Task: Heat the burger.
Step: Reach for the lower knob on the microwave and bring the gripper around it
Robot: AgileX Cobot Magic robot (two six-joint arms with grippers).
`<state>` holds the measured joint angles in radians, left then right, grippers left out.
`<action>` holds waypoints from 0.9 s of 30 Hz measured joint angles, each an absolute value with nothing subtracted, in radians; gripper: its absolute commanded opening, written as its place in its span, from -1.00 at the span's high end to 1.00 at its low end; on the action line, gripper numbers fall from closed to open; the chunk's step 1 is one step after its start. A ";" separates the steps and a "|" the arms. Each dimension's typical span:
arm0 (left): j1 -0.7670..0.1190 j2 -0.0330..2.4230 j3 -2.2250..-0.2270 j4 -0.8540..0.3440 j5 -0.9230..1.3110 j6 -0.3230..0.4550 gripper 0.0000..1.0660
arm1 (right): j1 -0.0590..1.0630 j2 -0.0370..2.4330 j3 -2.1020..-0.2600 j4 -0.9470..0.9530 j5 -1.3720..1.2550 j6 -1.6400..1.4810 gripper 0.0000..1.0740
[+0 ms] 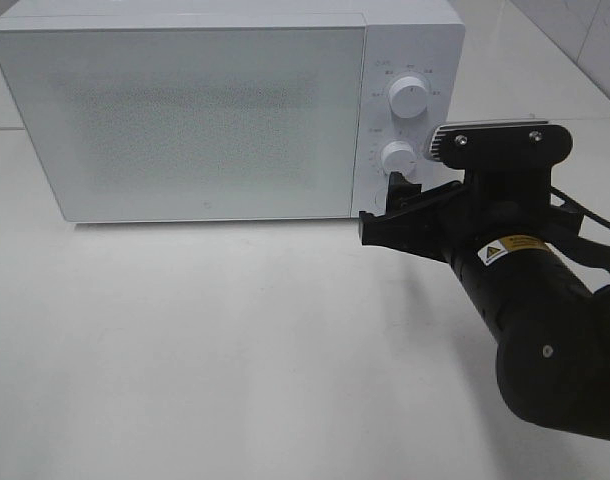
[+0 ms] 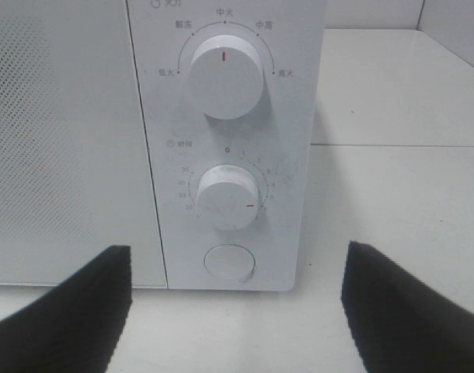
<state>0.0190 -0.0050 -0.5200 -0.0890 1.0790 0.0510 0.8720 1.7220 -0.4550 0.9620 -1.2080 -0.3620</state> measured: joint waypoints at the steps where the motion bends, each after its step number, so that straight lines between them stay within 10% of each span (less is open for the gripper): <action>1: 0.019 -0.005 -0.520 -0.089 1.079 0.051 -0.84 | 0.872 1.725 -0.460 0.963 -1.208 -0.362 -0.37; 27: 0.019 -0.005 -0.520 -0.089 1.079 0.051 -0.84 | 0.748 1.915 -0.647 0.914 -1.207 -0.296 -0.42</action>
